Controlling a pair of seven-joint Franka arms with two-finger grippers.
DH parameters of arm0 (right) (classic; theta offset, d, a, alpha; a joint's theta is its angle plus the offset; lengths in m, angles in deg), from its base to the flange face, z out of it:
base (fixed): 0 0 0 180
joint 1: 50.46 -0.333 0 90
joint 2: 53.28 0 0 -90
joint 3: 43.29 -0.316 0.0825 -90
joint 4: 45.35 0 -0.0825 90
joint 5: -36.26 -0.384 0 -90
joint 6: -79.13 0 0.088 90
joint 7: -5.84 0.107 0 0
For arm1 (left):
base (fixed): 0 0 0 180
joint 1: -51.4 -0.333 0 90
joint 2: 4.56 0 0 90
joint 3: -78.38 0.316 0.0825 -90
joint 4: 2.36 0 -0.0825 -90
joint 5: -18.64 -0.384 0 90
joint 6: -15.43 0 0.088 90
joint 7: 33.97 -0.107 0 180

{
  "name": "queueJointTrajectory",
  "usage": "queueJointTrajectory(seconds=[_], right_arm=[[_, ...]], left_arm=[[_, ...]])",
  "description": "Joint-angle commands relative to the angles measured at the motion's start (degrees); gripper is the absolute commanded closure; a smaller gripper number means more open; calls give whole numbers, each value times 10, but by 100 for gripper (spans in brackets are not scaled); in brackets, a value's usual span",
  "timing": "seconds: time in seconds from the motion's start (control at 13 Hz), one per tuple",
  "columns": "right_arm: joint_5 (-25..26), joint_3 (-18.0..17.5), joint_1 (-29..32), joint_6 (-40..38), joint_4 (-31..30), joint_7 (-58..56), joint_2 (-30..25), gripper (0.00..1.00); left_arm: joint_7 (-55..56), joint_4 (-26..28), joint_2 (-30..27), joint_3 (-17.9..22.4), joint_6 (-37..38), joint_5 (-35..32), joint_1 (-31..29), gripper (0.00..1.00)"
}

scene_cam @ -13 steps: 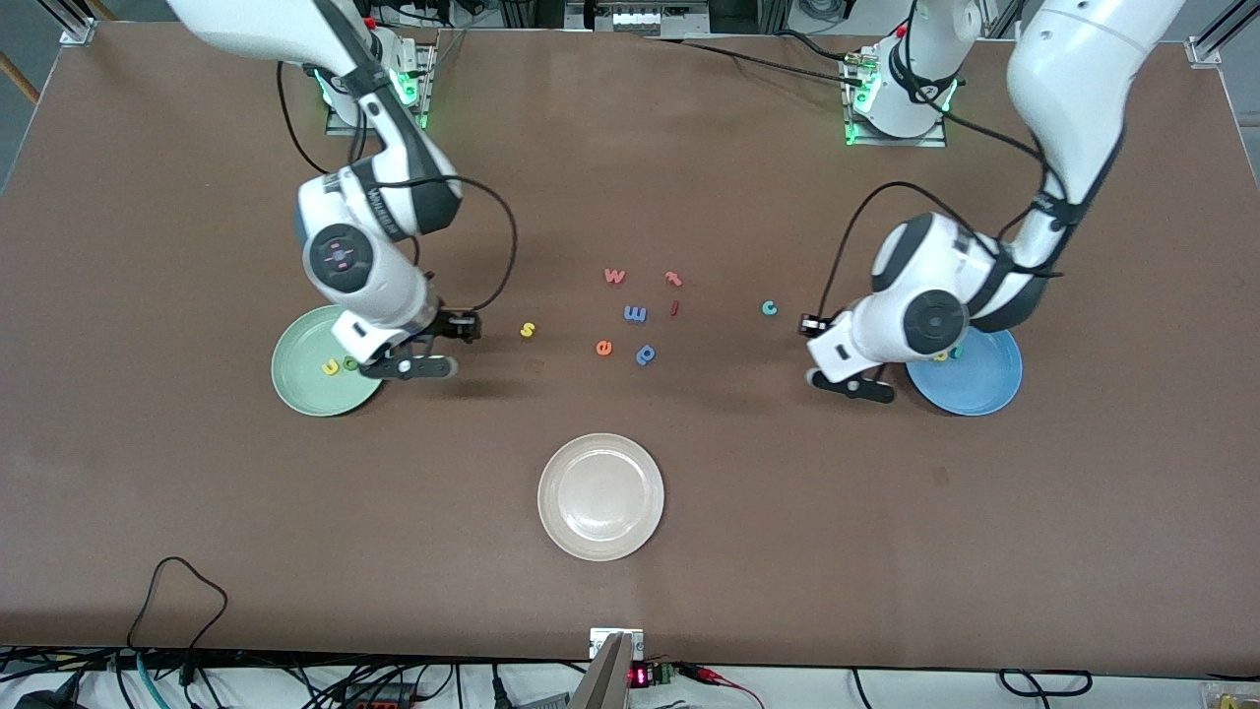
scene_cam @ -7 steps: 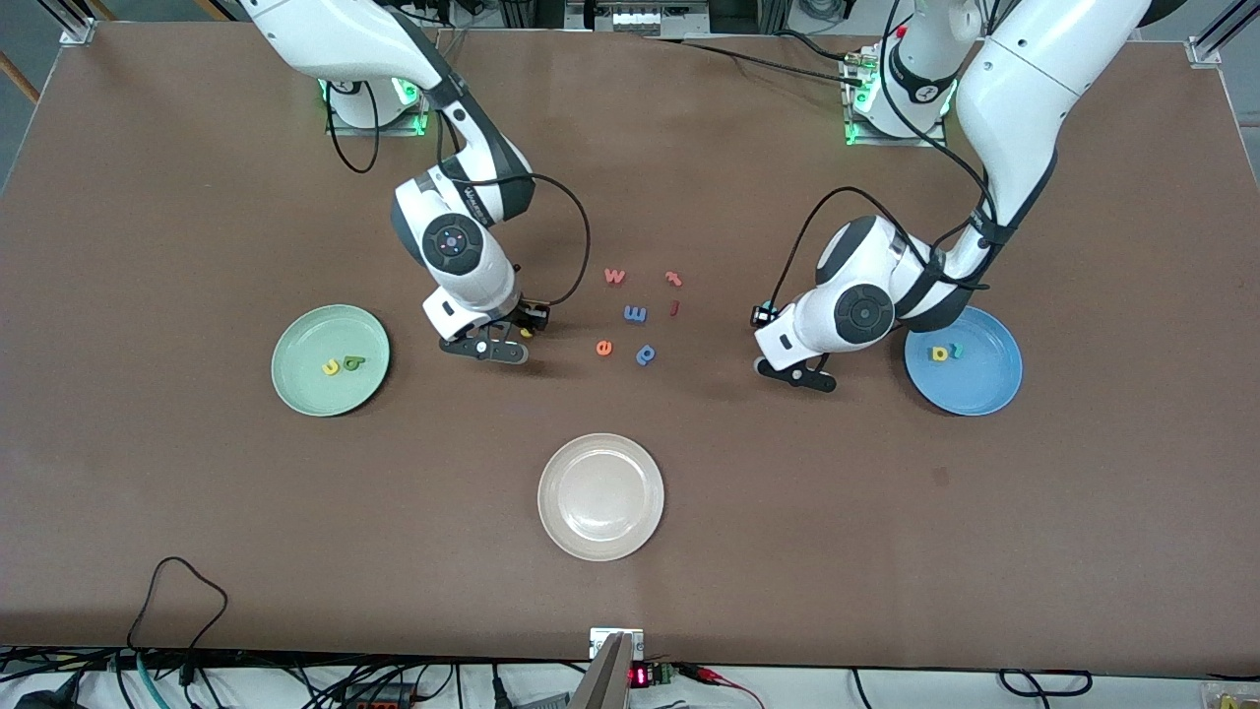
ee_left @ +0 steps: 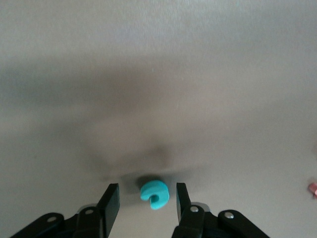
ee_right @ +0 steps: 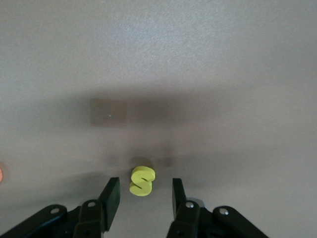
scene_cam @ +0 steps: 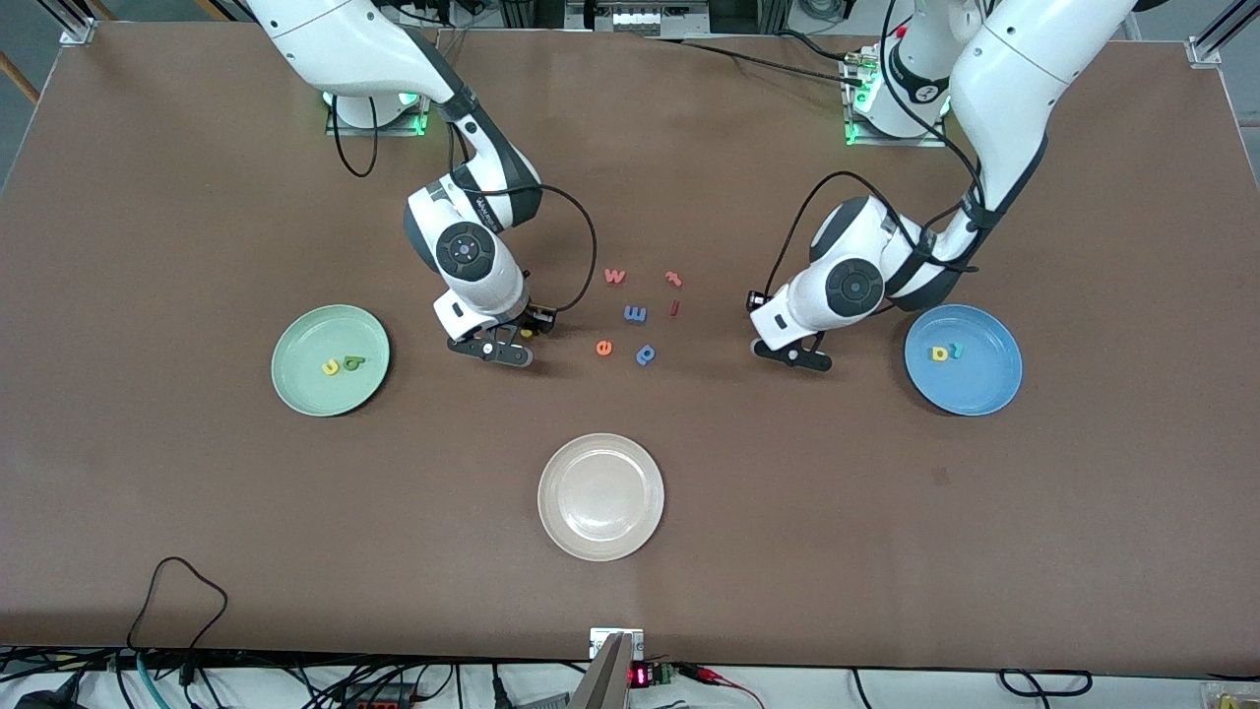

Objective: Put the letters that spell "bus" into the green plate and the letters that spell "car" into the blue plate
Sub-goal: 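Reach the right gripper to yellow 's' while the left gripper reaches teal 'c', then grip yellow 's' with the right gripper while the left gripper grips teal 'c'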

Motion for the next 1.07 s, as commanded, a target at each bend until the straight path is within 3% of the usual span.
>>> queueJointTrajectory(seconds=[0.0, 0.15, 0.84, 1.0], right_arm=[[3, 5, -12, 15, 4, 15, 11, 50], [3, 5, -12, 17, 5, 15, 13, 54], [4, 8, -12, 21, 7, 11, 21, 56], [5, 9, -11, 22, 8, 10, 22, 69]], left_arm=[[12, 36, -31, -1, -16, -7, 1, 46], [12, 43, -30, -1, -37, -7, 3, 46], [21, 43, -20, 4, -43, -12, 18, 51], [21, 43, -18, 4, -44, -12, 18, 53]])
